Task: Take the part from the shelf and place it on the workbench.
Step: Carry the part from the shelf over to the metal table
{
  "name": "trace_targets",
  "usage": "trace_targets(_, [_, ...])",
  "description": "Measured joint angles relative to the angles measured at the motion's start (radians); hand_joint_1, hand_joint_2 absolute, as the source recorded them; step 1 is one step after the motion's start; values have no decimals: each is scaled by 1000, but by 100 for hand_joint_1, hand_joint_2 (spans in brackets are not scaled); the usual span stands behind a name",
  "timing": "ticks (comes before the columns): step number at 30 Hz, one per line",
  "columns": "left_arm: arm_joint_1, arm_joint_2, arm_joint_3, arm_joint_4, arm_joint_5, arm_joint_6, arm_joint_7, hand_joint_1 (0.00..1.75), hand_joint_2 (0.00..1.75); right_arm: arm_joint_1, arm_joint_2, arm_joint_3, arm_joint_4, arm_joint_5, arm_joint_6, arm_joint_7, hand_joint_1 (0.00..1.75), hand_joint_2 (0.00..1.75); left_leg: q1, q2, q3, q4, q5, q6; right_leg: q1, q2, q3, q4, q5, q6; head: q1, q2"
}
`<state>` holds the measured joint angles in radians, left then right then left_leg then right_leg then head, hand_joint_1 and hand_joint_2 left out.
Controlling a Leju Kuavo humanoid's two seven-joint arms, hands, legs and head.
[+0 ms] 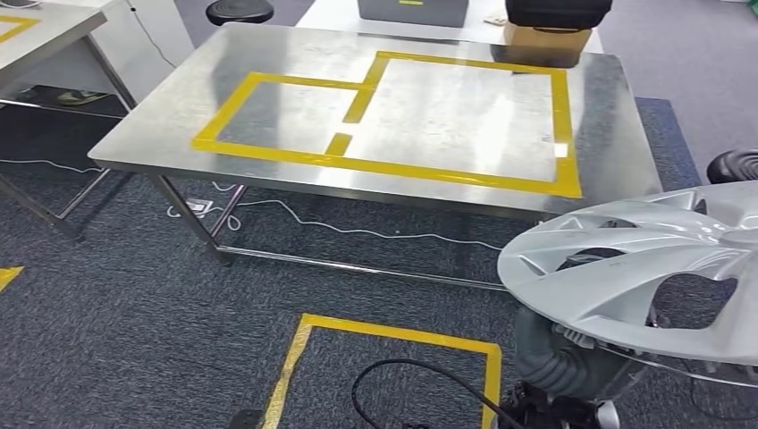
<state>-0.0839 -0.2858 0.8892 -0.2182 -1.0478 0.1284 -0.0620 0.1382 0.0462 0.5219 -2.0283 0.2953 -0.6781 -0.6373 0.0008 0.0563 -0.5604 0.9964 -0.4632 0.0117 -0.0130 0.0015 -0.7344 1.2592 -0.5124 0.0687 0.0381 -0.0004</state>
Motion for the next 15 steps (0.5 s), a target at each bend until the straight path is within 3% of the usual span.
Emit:
trace_targets(3, [-2,0,0,0,-1,0,0,0,175,-2,0,0,0,0,1,2,175,175,-5,32,10,1,-9,-11,8,-57,115,-192,68,-10,0,0])
trace_targets(5, [-2,0,0,0,-2,0,0,0,175,-4,0,0,0,1,1,4,175,175,-10,48,14,1,-11,-21,13,-65,133,-228,72,-22,-2,0])
trace_targets(7, [-4,1,0,0,-2,0,0,0,175,-2,0,0,0,13,0,5,175,175,-8,55,17,-1,-14,-32,11,-43,130,-230,77,-34,-2,0])
trace_targets(9, [-5,1,0,0,-2,1,0,0,175,0,1,0,0,25,0,11,175,175,-5,18,2,37,-43,-44,5,-28,129,-234,80,-44,-3,0])
trace_targets(11, [-3,2,1,0,-1,2,1,0,175,-1,1,-1,1,20,0,23,175,175,-2,-31,-54,154,-104,-52,2,-15,129,-235,81,-50,-7,0])
trace_targets(12, [-2,2,2,0,-1,3,1,0,175,-1,1,-2,3,15,0,29,175,175,-2,-42,-90,221,-129,-53,1,-8,129,-235,82,-52,-8,0])
trace_targets(13, [0,3,2,0,0,3,1,0,175,0,1,-2,5,11,-1,33,175,175,-1,-46,-117,267,-139,-54,1,0,129,-235,81,-53,-8,0])
trace_targets(14, [0,3,2,0,0,4,2,0,175,1,1,-3,7,10,-1,35,175,175,-1,-47,-130,281,-130,-54,1,6,129,-235,81,-53,-8,0])
trace_targets(15, [0,3,2,0,1,4,1,0,175,1,1,-3,9,12,-1,42,175,175,0,-47,-122,254,-100,-53,1,13,129,-235,81,-52,-8,0])
